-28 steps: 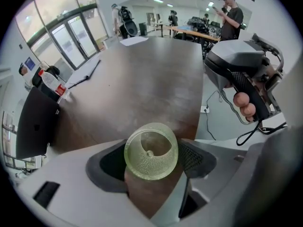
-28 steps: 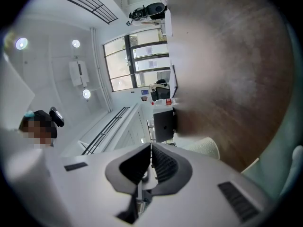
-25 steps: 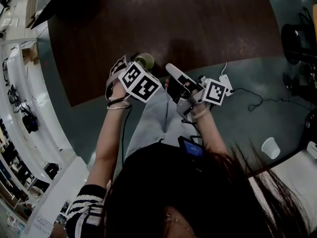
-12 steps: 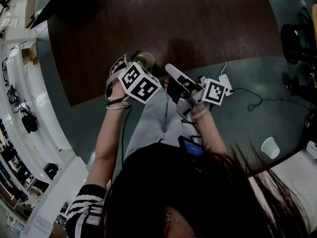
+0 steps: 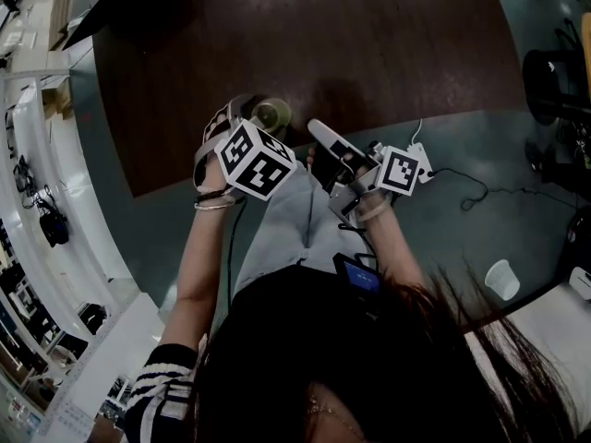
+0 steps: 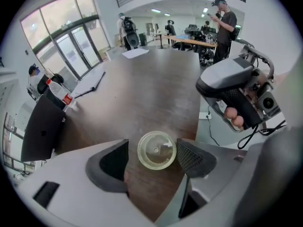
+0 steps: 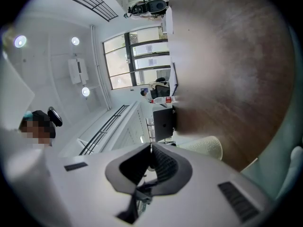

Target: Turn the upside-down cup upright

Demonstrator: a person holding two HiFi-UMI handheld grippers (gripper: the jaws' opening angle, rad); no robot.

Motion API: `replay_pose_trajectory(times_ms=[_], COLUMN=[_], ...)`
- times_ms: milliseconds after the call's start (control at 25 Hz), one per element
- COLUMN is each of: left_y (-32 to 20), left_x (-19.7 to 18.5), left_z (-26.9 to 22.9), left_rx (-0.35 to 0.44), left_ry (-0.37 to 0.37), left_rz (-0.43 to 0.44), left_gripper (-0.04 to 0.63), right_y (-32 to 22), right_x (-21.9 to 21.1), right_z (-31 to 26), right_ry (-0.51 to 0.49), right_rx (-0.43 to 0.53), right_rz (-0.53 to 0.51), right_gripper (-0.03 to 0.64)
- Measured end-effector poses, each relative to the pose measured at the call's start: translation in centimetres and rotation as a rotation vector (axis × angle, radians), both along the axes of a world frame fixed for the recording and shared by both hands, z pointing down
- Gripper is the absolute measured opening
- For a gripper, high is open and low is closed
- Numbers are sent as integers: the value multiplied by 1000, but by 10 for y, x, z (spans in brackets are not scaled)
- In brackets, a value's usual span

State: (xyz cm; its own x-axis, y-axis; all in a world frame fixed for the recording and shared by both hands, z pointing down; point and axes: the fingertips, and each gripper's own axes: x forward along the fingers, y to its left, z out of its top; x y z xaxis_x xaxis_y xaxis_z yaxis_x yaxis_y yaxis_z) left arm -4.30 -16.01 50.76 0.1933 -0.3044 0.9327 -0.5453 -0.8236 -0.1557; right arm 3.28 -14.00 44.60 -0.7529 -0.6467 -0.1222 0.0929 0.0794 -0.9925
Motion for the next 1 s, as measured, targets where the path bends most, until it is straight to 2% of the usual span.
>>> replay_pose_trajectory(times_ms=[280,360,400,440,680,840,1000], left_y=[-2,-3,-4,-5,3,17,25], left_x=[4,4,3,1,-11,-25,-37], left_z=[-35,-45,-50,-54,-76,-91,-108], left_rx=[56,89,111,131,190,229,297], left_ry=[98,122,133,144,227,295,364], left_rz=[-41,-62,-78,-95,-188,-265,-349], left_gripper=[327,321,271,251,216,197,153], right_y=[-2,-4,-5,-6,-11,-10,-7], right_x=[-4,-2,-1,-1,0,-3,-9], right_z=[-7,-11,-13,-16,-34,-46,-56], right_ry=[18,60,90,120,203,309,407], right_rx=[28,55,75,95,170,225,280], right_rz=[-14,-6,-3,-3,16,67,62], right_gripper=[21,21,21,21,21,21,21])
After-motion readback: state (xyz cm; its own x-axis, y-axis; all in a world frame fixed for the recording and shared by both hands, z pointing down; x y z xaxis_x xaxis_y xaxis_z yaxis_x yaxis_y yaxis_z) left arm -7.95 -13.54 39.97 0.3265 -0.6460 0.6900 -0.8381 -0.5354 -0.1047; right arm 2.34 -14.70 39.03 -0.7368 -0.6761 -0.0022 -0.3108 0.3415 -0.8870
